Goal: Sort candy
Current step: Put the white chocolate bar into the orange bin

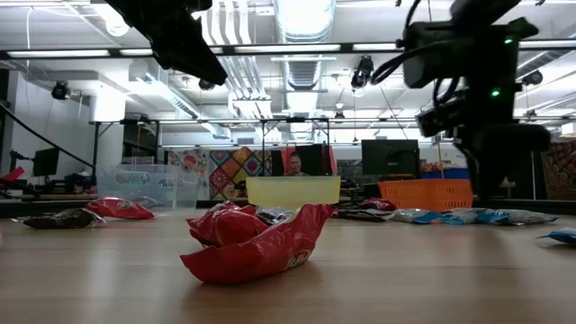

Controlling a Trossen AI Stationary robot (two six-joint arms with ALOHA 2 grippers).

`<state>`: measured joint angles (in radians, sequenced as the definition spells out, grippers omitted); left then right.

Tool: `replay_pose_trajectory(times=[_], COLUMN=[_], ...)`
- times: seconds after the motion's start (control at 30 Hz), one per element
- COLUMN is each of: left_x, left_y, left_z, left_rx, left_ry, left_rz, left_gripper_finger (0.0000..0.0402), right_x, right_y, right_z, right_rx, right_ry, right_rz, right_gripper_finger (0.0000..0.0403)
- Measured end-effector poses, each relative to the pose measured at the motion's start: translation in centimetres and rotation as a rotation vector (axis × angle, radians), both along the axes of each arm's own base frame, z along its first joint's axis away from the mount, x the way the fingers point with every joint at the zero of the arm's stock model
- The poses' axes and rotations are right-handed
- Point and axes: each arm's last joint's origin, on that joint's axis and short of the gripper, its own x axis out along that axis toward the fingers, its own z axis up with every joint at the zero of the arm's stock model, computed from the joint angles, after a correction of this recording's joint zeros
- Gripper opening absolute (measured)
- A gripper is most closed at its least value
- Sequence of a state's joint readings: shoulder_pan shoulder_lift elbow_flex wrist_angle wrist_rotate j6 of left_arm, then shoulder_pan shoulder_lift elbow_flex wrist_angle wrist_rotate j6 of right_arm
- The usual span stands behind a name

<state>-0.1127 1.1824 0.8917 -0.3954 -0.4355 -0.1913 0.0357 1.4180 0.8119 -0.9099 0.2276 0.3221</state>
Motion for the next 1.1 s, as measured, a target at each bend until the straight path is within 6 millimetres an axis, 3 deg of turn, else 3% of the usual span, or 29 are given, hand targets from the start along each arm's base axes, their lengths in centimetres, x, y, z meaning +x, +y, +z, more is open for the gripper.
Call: replay_pose_trajectory(times=[0.33,0.73,0.87,1.03,1.1], left_x=[-0.1,-0.1,-0.1,-0.1,-0.1], left_y=[-0.1,-0.1,-0.1,-0.1,-0.1], left_z=[-0.2,-0.2,-0.2,-0.3,-0.3], left_rx=[-0.003,-0.003,-0.003,-0.003,-0.003], left_ry=[0.021,0.019,0.02,0.022,0.022], left_rz=[-0.009,-0.009,-0.01,-0.01,-0.01], left_gripper_finger=[0.0127,0.0127,0.0127,0.0127,0.0127], right_x=[1.1,1.7,1.8,2.0,2.0], right_y=[-1.2,-2.0,-2.1,-2.1,-2.1], right_z=[-1.3,-3.2,-3.3,-3.4,-3.3], right_rx=[0.06,0.032,0.04,0.059,0.06], right_ry=[0.186,0.29,0.296,0.28,0.272], right_rz=[0.12,0.201,0.243,0.271,0.267], right_gripper_finger=[0.0123,0.0118,0.0091,0.0021,0.0015])
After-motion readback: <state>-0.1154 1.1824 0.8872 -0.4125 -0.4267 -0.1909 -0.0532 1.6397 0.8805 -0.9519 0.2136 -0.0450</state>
